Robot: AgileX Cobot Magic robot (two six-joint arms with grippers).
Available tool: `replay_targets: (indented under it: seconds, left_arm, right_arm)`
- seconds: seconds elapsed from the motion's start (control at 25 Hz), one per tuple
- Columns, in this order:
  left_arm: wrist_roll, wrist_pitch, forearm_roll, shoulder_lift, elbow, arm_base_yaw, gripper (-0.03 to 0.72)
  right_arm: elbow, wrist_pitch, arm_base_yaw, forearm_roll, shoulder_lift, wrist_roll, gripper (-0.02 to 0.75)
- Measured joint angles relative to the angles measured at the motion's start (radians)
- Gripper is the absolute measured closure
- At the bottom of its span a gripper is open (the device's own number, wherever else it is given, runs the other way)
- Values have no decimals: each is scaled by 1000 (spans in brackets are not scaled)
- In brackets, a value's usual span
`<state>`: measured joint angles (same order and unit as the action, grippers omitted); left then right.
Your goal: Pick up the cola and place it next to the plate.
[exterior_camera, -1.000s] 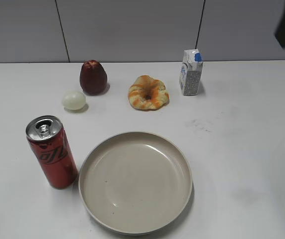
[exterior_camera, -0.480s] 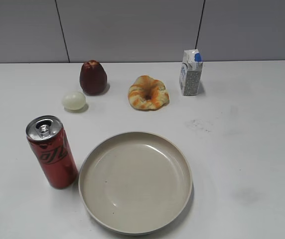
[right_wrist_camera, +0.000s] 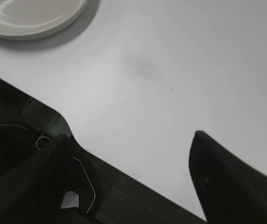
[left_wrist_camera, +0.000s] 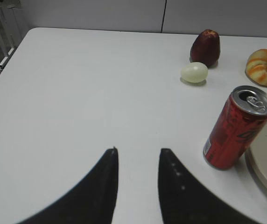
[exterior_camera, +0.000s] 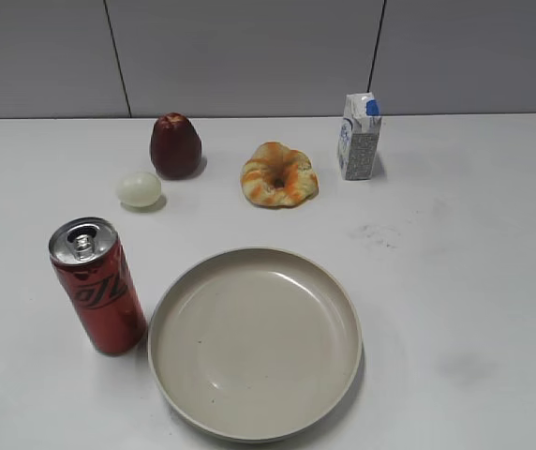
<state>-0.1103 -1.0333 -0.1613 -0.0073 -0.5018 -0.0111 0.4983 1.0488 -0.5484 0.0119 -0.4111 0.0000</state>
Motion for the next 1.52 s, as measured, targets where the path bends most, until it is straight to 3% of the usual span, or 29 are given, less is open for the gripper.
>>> replay_targets:
  seconds: [0.44,0.8,0.96,1.52]
  left_arm:
    - [0,0,0,0,0,0,452]
    - [0,0,0,0,0,0,452]
    - [0,0,0,0,0,0,452]
    - [0,0,0,0,0,0,452]
  right_arm:
    - [0,-2,37,4,28,0,154]
    - [-2,-3,371,5,262,0,154]
    - [-2,-3,468,5,375,0,154]
    - [-2,-3,480,6,416,0,155]
